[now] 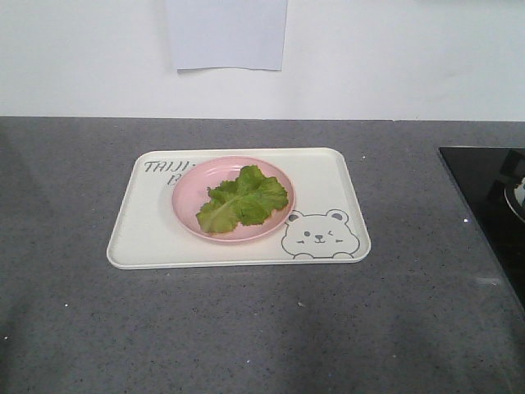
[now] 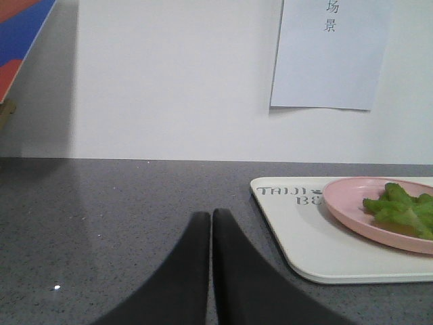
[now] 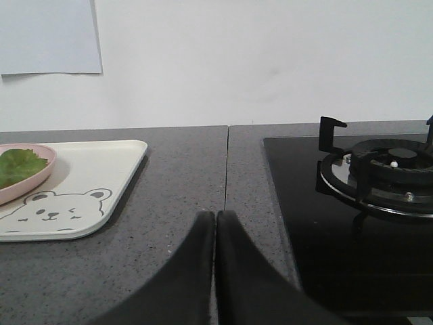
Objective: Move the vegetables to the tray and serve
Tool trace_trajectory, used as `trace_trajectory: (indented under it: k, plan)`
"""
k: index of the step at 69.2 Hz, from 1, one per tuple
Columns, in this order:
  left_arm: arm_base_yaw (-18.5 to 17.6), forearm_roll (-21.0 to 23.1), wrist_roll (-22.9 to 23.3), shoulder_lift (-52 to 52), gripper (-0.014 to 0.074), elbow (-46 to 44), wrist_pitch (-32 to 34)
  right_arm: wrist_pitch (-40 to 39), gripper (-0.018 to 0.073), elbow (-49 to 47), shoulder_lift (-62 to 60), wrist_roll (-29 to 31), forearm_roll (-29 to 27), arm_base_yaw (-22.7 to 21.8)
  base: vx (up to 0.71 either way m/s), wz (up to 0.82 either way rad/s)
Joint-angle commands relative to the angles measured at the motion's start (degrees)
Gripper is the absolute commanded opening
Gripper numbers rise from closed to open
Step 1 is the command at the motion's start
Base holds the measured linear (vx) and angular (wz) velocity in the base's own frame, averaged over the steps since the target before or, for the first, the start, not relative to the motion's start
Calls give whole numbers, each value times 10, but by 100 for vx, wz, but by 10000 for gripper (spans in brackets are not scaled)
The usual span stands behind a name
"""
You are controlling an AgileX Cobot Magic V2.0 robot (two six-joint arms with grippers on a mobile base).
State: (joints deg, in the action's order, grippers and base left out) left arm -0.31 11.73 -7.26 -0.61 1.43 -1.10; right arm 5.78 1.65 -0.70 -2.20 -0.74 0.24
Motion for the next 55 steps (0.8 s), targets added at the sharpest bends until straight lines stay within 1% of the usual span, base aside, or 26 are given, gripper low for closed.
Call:
trace_trajectory:
  k: [1, 55]
  plan:
    - [1, 5, 0, -9, -6, 6, 43, -46, -4, 4, -2, 3, 2, -3, 0, 0]
    - [1, 5, 0, -9, -6, 6, 43, -42, -4, 4, -2, 3, 2, -3, 0, 0]
